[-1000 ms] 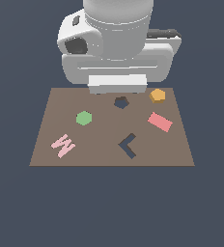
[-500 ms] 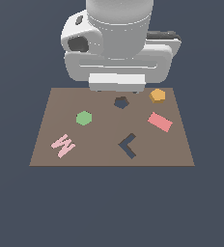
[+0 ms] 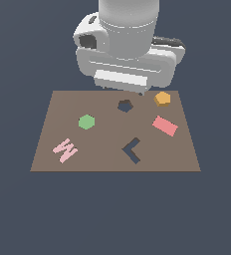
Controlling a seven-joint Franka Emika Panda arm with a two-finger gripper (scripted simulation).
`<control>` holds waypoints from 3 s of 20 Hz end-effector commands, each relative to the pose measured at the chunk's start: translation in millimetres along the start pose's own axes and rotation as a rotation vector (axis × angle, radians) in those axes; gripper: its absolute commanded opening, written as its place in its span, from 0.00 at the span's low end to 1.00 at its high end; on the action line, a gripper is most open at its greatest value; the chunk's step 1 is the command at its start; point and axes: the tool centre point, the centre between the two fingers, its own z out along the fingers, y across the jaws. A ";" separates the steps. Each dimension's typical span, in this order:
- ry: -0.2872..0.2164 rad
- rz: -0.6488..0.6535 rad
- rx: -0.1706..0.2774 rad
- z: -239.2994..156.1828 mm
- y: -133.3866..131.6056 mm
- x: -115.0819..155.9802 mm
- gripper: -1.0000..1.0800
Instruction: Insert a designated object into the corresponding slot on a board.
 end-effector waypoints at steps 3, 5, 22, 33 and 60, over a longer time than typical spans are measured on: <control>0.002 0.116 0.000 8.9 -4.4 -14.9 0.96; 0.003 0.174 0.000 13.4 -7.3 -22.1 0.96; 0.012 0.690 -0.001 53.8 -50.7 -75.0 0.96; 0.018 1.007 -0.002 79.1 -89.5 -92.7 0.96; 0.022 1.300 -0.002 105.8 -129.9 -94.7 0.96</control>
